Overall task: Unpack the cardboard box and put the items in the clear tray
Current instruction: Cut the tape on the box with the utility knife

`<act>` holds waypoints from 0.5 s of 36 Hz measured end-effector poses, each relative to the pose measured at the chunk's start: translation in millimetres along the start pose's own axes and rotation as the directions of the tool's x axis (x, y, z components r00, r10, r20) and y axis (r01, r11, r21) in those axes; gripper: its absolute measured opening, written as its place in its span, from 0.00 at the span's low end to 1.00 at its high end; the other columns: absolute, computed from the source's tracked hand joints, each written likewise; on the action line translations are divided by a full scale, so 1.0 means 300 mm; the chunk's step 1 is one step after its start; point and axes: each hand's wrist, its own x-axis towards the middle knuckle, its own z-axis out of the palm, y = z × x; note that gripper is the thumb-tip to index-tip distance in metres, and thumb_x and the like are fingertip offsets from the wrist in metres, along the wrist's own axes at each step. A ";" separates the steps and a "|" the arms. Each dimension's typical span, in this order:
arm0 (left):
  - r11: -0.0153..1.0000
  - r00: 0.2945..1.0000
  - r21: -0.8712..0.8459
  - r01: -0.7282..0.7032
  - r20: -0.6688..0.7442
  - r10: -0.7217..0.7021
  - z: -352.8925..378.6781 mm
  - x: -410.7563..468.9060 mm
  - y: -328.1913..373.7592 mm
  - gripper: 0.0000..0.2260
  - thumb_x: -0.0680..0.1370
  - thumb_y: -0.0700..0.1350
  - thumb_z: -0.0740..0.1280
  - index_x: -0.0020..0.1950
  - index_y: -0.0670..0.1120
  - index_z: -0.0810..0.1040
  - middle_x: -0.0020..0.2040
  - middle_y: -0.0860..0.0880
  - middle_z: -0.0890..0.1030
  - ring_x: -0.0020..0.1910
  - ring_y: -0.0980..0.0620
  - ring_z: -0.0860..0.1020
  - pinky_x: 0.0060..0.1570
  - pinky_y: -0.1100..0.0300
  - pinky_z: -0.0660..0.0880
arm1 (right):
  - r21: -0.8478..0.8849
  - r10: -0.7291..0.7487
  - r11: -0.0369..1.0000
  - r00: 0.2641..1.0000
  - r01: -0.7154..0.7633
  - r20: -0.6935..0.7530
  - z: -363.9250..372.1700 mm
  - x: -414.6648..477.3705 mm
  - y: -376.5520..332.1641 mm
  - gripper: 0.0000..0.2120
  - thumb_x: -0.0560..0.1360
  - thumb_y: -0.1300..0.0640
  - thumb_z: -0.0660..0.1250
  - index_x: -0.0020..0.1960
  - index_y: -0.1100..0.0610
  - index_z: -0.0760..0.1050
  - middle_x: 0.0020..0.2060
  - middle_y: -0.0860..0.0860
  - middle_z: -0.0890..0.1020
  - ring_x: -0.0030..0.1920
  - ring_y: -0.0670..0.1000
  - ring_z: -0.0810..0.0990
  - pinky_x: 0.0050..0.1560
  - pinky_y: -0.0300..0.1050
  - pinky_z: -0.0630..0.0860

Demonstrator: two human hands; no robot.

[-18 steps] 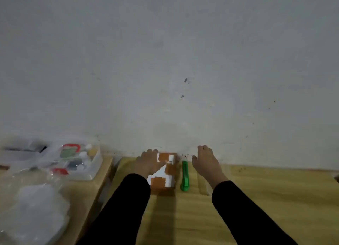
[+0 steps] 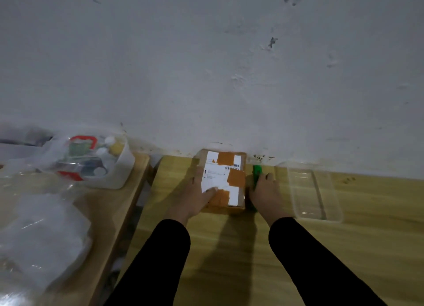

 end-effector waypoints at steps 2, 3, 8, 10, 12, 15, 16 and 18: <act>1.000 1.000 -0.025 -0.004 -0.010 0.004 0.000 -0.004 0.006 0.30 0.77 0.55 0.63 0.74 0.58 0.50 0.73 0.54 0.65 0.69 0.49 0.68 0.56 0.56 0.72 | 0.031 0.073 0.997 0.997 -0.073 -0.004 0.010 0.010 -0.006 0.14 0.77 0.62 0.59 0.62 0.62 0.66 0.60 0.60 0.70 0.59 0.58 0.72 0.59 0.50 0.73; 0.999 1.000 -0.043 -0.006 -0.008 0.005 0.000 -0.006 0.008 0.30 0.77 0.55 0.63 0.74 0.58 0.50 0.73 0.54 0.65 0.69 0.49 0.68 0.57 0.55 0.72 | 0.054 0.110 0.992 0.994 -0.110 0.000 0.011 0.012 -0.008 0.14 0.77 0.62 0.60 0.62 0.62 0.66 0.60 0.60 0.70 0.59 0.58 0.72 0.59 0.50 0.74; 0.996 0.999 -0.085 0.028 0.031 -0.026 -0.006 -0.015 0.030 0.33 0.78 0.52 0.63 0.75 0.56 0.46 0.74 0.53 0.63 0.71 0.48 0.65 0.60 0.52 0.71 | 0.185 0.212 0.959 0.976 -0.217 0.045 -0.012 0.008 -0.005 0.15 0.75 0.59 0.63 0.60 0.61 0.69 0.59 0.59 0.71 0.56 0.58 0.75 0.56 0.51 0.77; 0.994 0.998 -0.098 0.043 0.040 -0.040 -0.007 -0.020 0.040 0.33 0.78 0.51 0.63 0.75 0.56 0.46 0.75 0.53 0.62 0.71 0.48 0.65 0.60 0.53 0.71 | 0.261 0.213 0.940 0.975 -0.221 0.057 -0.039 0.000 -0.007 0.15 0.75 0.59 0.64 0.60 0.62 0.69 0.57 0.60 0.73 0.53 0.58 0.77 0.52 0.49 0.78; 0.992 0.997 -0.112 0.062 0.053 -0.056 -0.005 -0.022 0.048 0.33 0.78 0.51 0.63 0.76 0.56 0.45 0.75 0.52 0.61 0.71 0.48 0.65 0.62 0.51 0.71 | 0.343 0.206 0.915 0.977 -0.211 0.051 -0.067 -0.009 -0.012 0.15 0.74 0.59 0.65 0.59 0.62 0.70 0.55 0.60 0.75 0.49 0.58 0.78 0.49 0.52 0.80; 0.989 0.996 -0.122 0.082 0.055 -0.076 -0.005 -0.026 0.062 0.33 0.79 0.50 0.63 0.76 0.55 0.44 0.75 0.51 0.61 0.71 0.47 0.65 0.63 0.50 0.70 | 0.452 0.179 0.876 0.984 -0.169 0.021 -0.107 -0.030 -0.040 0.17 0.74 0.59 0.66 0.62 0.61 0.69 0.57 0.60 0.75 0.50 0.59 0.79 0.45 0.50 0.80; 0.989 0.995 -0.124 0.085 0.052 -0.079 -0.003 -0.024 0.062 0.34 0.79 0.50 0.63 0.76 0.55 0.44 0.75 0.51 0.61 0.71 0.47 0.65 0.63 0.50 0.70 | 0.475 0.152 0.868 0.988 -0.141 0.015 -0.112 -0.035 -0.051 0.19 0.74 0.59 0.66 0.63 0.61 0.69 0.58 0.59 0.75 0.52 0.58 0.78 0.46 0.49 0.79; 0.987 0.996 -0.138 0.088 0.047 -0.082 -0.001 -0.022 0.062 0.34 0.79 0.49 0.63 0.76 0.54 0.44 0.75 0.51 0.62 0.71 0.47 0.65 0.63 0.50 0.70 | 0.501 0.091 0.862 0.996 -0.079 0.001 -0.117 -0.048 -0.082 0.20 0.74 0.60 0.66 0.65 0.61 0.68 0.60 0.59 0.74 0.54 0.58 0.77 0.47 0.47 0.78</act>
